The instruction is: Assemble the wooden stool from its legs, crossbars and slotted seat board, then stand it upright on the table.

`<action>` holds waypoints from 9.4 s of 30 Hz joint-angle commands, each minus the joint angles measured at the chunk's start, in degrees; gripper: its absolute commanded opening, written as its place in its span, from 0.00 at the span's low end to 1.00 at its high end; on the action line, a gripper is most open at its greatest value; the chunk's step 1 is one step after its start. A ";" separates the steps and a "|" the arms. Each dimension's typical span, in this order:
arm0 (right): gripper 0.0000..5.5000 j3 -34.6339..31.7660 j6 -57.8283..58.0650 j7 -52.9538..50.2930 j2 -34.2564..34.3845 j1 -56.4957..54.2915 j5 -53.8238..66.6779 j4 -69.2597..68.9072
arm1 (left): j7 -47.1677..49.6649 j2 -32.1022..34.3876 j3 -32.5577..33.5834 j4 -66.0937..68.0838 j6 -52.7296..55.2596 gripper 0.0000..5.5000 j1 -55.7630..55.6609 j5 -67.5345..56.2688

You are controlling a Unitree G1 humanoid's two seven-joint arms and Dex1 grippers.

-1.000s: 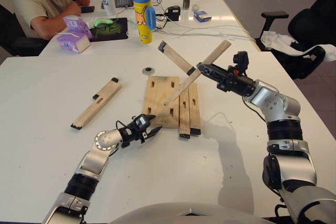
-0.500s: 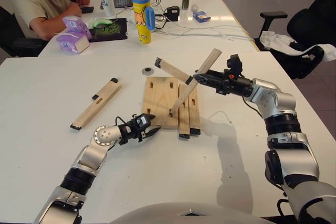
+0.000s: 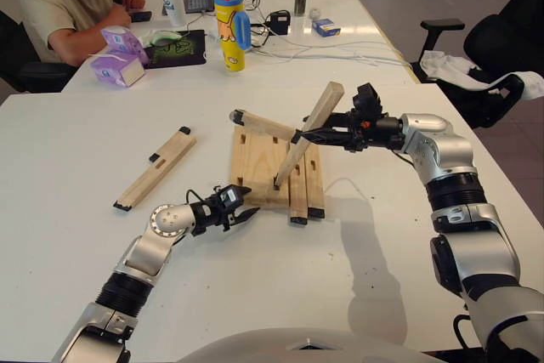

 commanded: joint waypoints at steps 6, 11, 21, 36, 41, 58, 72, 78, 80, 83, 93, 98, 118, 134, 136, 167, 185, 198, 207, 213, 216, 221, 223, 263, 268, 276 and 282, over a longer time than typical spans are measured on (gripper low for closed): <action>0.37 0.04 6.98 3.19 -0.36 -1.56 0.64 -0.54 | -5.02 3.78 -3.93 9.03 0.15 0.46 1.61 3.56; 0.37 1.04 1.09 2.01 0.69 -3.06 -3.38 3.56 | -6.01 4.32 -4.46 10.20 -1.09 0.46 0.92 3.60; 0.37 5.41 -10.81 2.88 1.31 -7.40 -10.90 7.32 | -6.80 5.11 -7.29 12.28 -3.29 0.46 0.62 5.79; 0.37 9.86 -17.79 2.31 2.93 -3.60 -15.40 9.23 | -1.97 2.69 -7.46 14.11 -3.36 0.46 0.34 5.57; 0.50 7.14 -19.66 -3.53 4.15 -5.34 -15.63 9.46 | 1.81 0.93 -7.00 13.81 0.16 0.46 1.38 5.18; 0.52 -0.48 -6.99 -13.82 -6.88 10.61 -15.76 -7.01 | 9.31 1.53 -6.58 14.17 4.63 0.46 5.65 6.79; 0.52 -4.66 34.88 -64.33 24.41 36.71 -9.48 -49.96 | 8.23 3.70 -5.83 12.19 4.18 0.46 7.54 6.17; 0.52 -2.74 43.60 -68.77 27.20 37.22 -8.53 -52.38 | 7.47 4.37 -5.55 12.94 3.82 0.46 5.92 6.35; 0.52 -2.51 45.85 -69.80 27.74 37.37 -8.50 -52.54 | 7.41 4.32 -5.58 12.84 3.86 0.46 5.72 6.37; 0.52 -2.00 48.57 -70.90 27.53 36.98 -8.76 -52.16 | 7.62 4.11 -5.51 12.66 3.92 0.46 5.67 6.30; 0.52 2.35 57.52 -74.24 21.10 33.65 -12.37 -52.80 | 8.87 2.62 -5.62 11.63 4.69 0.46 6.71 5.75; 0.52 1.75 59.06 -74.17 21.08 31.65 -12.08 -52.61 | 9.67 1.78 -5.68 11.52 4.92 0.46 7.16 5.62; 0.45 6.37 53.94 -75.07 22.93 30.35 -14.92 -44.26 | 10.34 -0.39 -6.41 12.15 4.78 0.46 5.47 5.93; 0.39 -0.20 37.46 -75.56 26.21 30.48 -15.47 -44.23 | 14.23 -0.61 -3.93 7.29 -5.52 0.46 3.12 7.70; 0.39 -1.05 34.48 -75.20 27.01 30.87 -14.72 -45.44 | 14.92 -0.86 -3.21 5.78 -7.68 0.46 3.05 7.54; 0.39 -19.30 56.33 -39.78 -2.54 21.02 62.63 -48.94 | 2.52 9.52 29.30 -22.83 50.28 0.73 -7.16 -85.62; 0.39 -9.24 55.53 -20.50 -12.93 24.65 52.60 -49.48 | 7.88 10.42 29.90 -24.03 54.34 0.56 -9.80 -95.71; 0.39 -7.74 52.33 -17.46 -13.79 25.57 47.55 -49.22 | 4.34 12.54 30.29 -22.53 55.97 0.37 -7.33 -90.35; 0.57 -6.28 40.40 -29.69 -5.67 30.52 33.98 -43.66 | -6.64 23.02 39.17 -12.45 54.40 0.37 -1.95 -77.23; 0.57 5.60 25.29 -45.24 9.89 32.88 14.69 -38.88 | -19.03 32.98 38.73 0.39 49.16 0.37 -6.76 -63.32; 0.57 7.37 20.03 -51.29 17.45 31.70 9.24 -33.98 | -23.84 34.84 36.33 4.49 45.19 0.37 -8.78 -56.53; 0.57 8.73 15.78 -53.53 22.39 29.74 3.64 -28.29 | -28.04 34.86 34.23 7.28 41.27 0.37 -11.41 -49.87; 0.57 7.94 14.44 -54.36 22.99 29.57 2.30 -27.52 | -28.57 33.84 33.48 7.86 40.64 0.37 -12.74 -48.53; 0.57 15.42 15.94 -57.75 24.16 29.19 -19.40 -15.39 | -28.16 16.10 12.10 8.02 28.26 0.37 -28.90 -23.46; 0.57 14.86 16.42 -56.92 25.31 28.70 -19.08 -13.47 | -24.82 11.58 10.01 3.79 28.38 0.37 -22.59 -23.24; 0.57 14.88 17.35 -55.97 24.80 29.06 -19.49 -12.85 | -18.59 8.51 7.64 7.43 22.27 0.37 -19.24 -18.22; 0.57 15.08 17.53 -55.31 24.51 28.96 -19.94 -12.80 | -19.14 11.66 9.46 3.87 26.41 0.37 -19.39 -21.33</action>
